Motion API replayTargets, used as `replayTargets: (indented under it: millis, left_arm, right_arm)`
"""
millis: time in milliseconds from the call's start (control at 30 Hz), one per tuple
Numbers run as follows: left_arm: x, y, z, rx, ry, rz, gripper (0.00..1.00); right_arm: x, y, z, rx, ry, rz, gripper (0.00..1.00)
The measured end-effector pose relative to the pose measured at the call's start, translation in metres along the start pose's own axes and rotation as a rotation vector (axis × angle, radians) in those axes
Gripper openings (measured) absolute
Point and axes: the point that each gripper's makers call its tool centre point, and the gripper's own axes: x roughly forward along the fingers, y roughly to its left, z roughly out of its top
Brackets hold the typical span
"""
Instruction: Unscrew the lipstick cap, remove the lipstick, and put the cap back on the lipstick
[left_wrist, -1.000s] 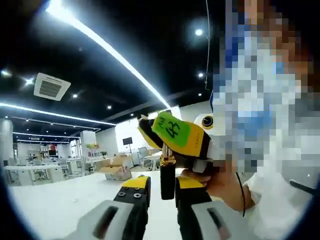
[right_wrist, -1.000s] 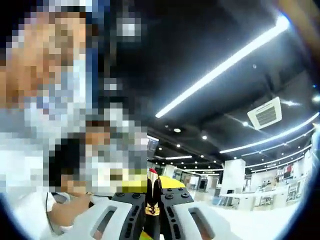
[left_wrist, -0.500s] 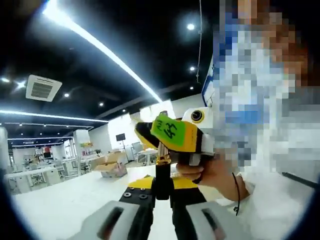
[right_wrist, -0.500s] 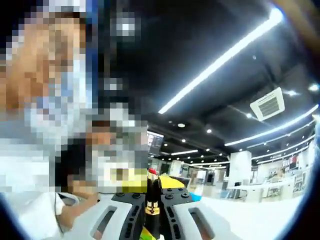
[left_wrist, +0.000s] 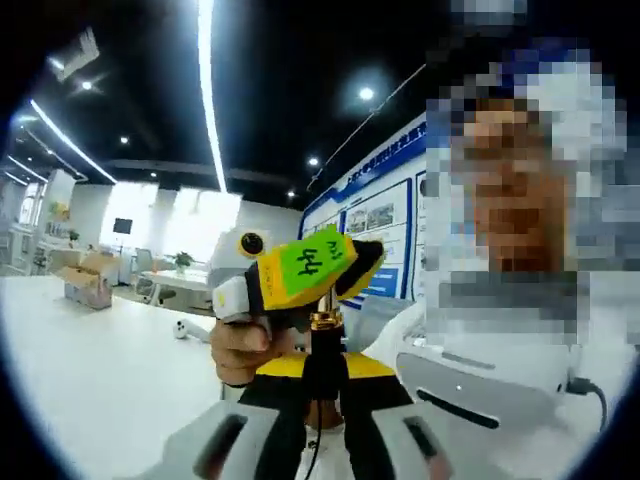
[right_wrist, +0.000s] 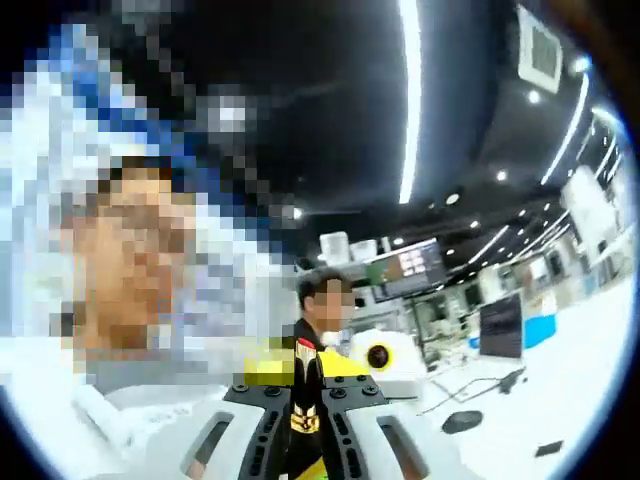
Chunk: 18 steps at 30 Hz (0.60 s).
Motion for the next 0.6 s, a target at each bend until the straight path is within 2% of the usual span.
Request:
replayTargets:
  millis: [100,167,267,367,433,533,567,600]
  left_arm:
    - [0.003,-0.004,-0.001,-0.023,-0.013,-0.029,0.13]
    - [0.003,-0.003,0.000,-0.013,-0.023,-0.018,0.13]
    - [0.000,0.009,0.004,0.048,-0.040,0.058,0.17]
    - [-0.010,0.030,0.005,0.085,-0.032,0.166,0.24]
    - [-0.018,0.046,0.005,0.105,-0.017,0.252,0.31]
    - [-0.023,0.062,0.005,0.120,-0.006,0.337,0.42]
    - [-0.024,0.063,0.005,0.126,-0.003,0.345,0.44]
    - [-0.027,0.070,0.005,0.145,0.010,0.387,0.45]
  right_arm:
    - [0.000,0.001,0.001,0.018,-0.010,0.015,0.06]
    - [-0.002,-0.001,0.003,0.010,-0.015,-0.002,0.06]
    - [-0.005,-0.010,0.007,-0.018,-0.025,-0.045,0.06]
    - [-0.011,-0.028,0.011,-0.100,-0.024,-0.151,0.06]
    - [-0.015,-0.040,0.013,-0.179,-0.010,-0.232,0.06]
    - [-0.022,-0.056,0.014,-0.320,0.042,-0.352,0.06]
    - [-0.022,-0.058,0.014,-0.343,0.051,-0.371,0.06]
    - [-0.024,-0.061,0.016,-0.387,0.058,-0.406,0.06]
